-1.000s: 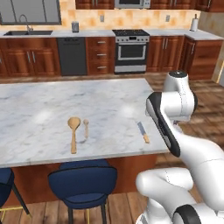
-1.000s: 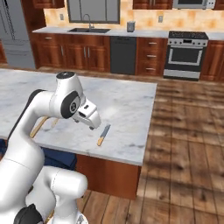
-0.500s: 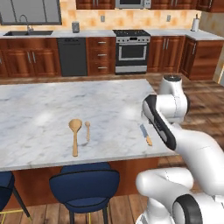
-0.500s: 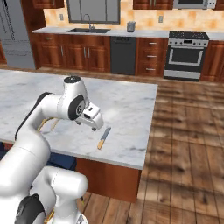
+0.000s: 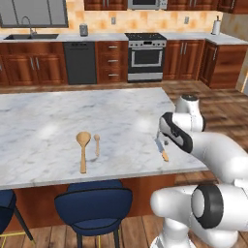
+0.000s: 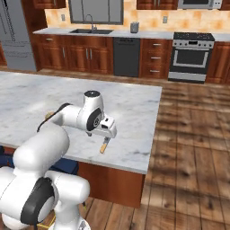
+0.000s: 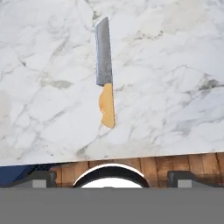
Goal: Pick up the metallic utensils from the counter and place them in the open drawer. Make sure not to pick up any wooden utensils.
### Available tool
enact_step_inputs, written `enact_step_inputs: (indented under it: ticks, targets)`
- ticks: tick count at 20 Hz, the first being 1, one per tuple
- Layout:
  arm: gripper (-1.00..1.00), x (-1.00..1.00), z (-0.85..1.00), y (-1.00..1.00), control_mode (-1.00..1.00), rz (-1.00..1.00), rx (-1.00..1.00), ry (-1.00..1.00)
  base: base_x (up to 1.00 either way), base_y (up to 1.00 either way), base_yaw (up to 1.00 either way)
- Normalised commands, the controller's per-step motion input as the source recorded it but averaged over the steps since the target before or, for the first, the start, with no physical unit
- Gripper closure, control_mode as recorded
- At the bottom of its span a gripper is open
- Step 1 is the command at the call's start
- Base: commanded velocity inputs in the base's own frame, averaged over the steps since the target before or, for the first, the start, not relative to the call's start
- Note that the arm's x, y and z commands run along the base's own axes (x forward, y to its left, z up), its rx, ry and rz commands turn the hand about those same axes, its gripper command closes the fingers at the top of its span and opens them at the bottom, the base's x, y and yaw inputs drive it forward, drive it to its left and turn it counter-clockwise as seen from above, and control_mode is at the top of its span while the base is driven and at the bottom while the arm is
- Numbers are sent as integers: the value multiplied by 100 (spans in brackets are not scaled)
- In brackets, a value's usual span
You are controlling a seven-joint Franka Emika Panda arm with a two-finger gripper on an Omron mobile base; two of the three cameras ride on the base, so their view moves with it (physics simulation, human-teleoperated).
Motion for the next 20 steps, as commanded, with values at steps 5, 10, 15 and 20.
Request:
enact_step_inputs:
  ticks: [5,10,15,20]
  targets:
    - [-100,42,-79,0,-100,3,-5,6,0,0,0]
    - [-100,32,-57,1,-100,0,-2,14,0,0,0]
    - [-100,48,-36,-3,-100,0,0,11,0,0,0]
    - [-100,44,-39,0,-100,0,0,7,0,0,0]
